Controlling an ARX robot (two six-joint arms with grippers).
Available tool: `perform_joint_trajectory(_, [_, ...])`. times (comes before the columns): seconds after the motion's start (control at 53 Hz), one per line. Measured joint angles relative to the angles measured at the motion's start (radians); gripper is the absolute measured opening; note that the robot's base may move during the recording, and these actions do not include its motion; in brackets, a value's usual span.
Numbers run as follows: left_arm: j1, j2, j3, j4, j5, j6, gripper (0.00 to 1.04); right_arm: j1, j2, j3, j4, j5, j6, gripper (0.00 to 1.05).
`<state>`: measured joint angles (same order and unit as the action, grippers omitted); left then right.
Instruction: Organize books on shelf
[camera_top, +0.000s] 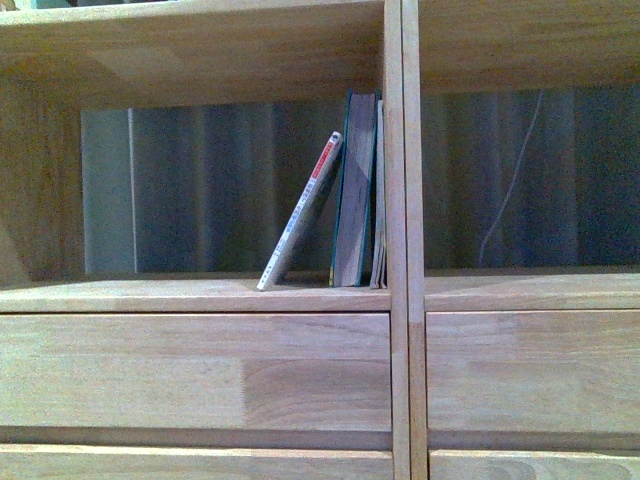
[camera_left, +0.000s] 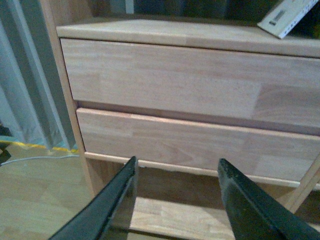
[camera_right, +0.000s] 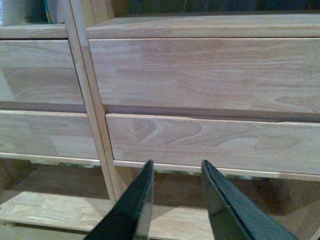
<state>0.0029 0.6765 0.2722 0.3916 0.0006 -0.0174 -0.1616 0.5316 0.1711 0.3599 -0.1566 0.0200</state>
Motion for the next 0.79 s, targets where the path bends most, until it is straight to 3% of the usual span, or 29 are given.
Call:
perform_joint_trajectory(0.17, [0.0,-0.073,-0.075,0.008,0.0,0.004,0.04,0.045,-0.068,-0.052,-0.02,0.043,-0.011,0.02])
perform_joint_trajectory(0.189, [0.0,-0.081,-0.083,0.008,0.0,0.002,0.02,0.056,-0.076,-0.057,-0.025,0.059,-0.013,0.03])
perform_joint_trajectory(0.264, [0.0,-0.108,-0.108,0.008,-0.001,0.006,0.03,0.124,-0.107,-0.074,-0.04,0.143,-0.014,0.03])
perform_joint_trajectory(0.321, [0.0,-0.134,-0.126,0.006,0.0,0.006,0.03,0.152,-0.129,-0.085,-0.05,0.142,-0.014,0.03])
perform_joint_trajectory(0.792, [-0.001,-0.314,-0.215,-0.087,0.0,0.006,0.03,0.158,-0.28,-0.152,-0.119,0.153,-0.015,0.03])
